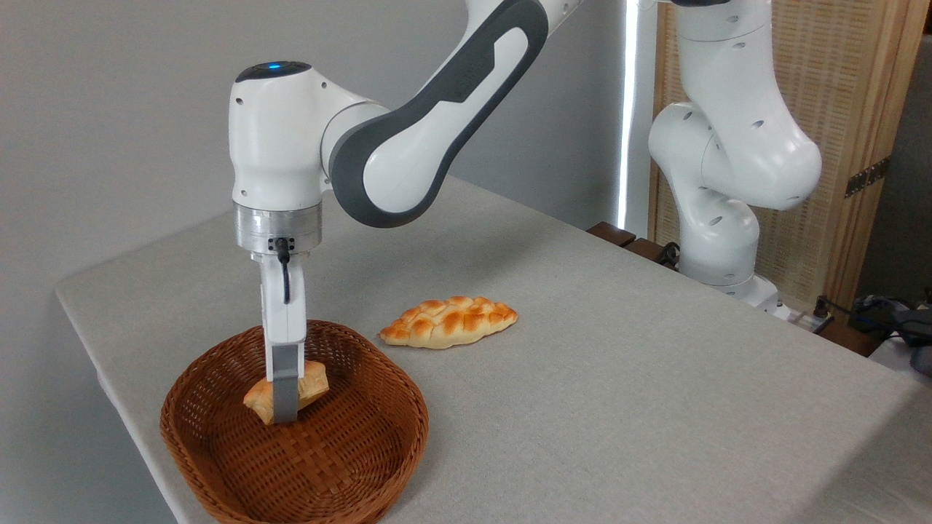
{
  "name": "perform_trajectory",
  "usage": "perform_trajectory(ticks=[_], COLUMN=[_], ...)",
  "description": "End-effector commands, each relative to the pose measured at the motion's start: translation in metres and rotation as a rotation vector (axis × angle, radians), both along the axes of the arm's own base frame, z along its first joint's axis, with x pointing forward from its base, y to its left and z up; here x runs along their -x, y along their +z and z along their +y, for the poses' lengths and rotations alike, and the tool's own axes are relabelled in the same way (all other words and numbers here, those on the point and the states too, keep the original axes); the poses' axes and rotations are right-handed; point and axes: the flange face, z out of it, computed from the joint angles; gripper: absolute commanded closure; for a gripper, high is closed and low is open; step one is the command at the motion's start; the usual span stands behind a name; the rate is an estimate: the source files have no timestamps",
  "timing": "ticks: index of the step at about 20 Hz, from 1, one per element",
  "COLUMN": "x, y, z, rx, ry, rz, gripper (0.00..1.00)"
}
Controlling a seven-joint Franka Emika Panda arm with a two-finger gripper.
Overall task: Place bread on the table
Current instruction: 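Lift the orange bun out of the basket and carry it beside the braided roll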
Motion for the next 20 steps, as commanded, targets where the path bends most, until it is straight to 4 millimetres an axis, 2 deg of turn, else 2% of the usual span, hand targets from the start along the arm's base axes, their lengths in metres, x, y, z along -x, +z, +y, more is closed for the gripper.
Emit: perform_trajectory(ticks=[1, 16, 20], x=[-0.001, -0.002, -0.001], y=[0.000, 0.037, 0.062], z=[0.001, 0.015, 0.020], rx=[-0.013, 0.028, 0.062], ry=[-0.014, 0.038, 0.067], rz=[-0.015, -0.065, -0.095], gripper=[0.63, 0.63, 0.62])
